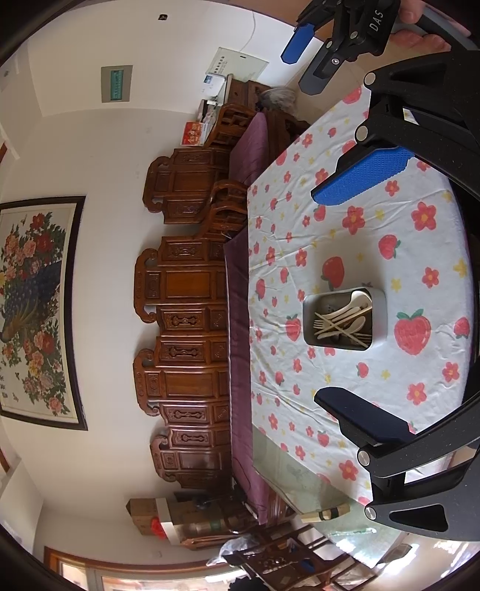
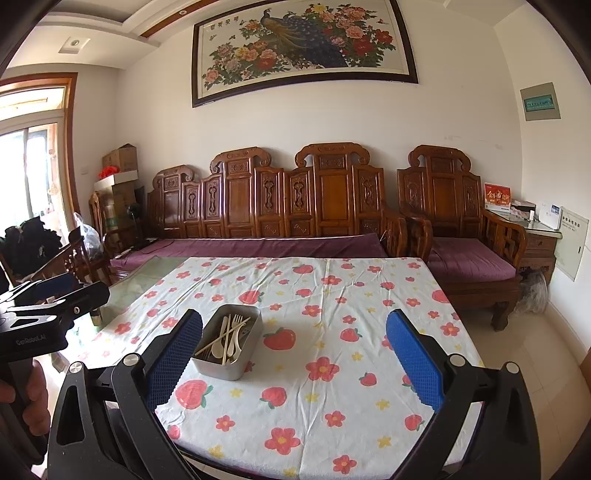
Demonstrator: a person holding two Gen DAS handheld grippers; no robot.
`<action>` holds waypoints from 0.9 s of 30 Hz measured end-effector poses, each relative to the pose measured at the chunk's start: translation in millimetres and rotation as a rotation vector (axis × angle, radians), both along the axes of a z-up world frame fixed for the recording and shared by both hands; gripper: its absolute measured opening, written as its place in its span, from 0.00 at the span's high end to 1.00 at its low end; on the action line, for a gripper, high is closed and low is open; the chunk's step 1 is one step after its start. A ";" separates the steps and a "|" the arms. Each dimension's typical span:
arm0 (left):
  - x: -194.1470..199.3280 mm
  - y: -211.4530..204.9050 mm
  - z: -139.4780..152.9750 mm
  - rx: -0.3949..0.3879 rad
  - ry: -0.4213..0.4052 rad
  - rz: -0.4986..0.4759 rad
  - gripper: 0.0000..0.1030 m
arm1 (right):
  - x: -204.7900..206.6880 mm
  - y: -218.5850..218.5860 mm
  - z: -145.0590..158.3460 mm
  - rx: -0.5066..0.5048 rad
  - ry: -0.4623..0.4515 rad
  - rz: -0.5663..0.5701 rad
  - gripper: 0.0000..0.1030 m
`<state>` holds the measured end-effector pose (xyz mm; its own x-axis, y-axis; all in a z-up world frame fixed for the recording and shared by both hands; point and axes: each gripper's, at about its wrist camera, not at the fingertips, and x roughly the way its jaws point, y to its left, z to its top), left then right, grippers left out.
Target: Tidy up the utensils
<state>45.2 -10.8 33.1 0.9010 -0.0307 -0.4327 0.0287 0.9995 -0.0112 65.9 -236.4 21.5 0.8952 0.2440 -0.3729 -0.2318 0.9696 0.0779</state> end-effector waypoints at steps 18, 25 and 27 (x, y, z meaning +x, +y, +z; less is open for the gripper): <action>-1.1 -4.4 1.9 -0.003 -0.003 -0.007 0.07 | -2.1 1.5 0.6 0.006 -0.006 0.000 0.03; -1.9 -5.0 3.4 -0.005 -0.008 -0.013 0.08 | -2.6 1.5 0.9 0.006 -0.004 0.000 0.03; -2.0 -5.1 3.0 -0.004 -0.009 -0.014 0.08 | -2.8 1.3 0.9 0.006 -0.005 0.000 0.03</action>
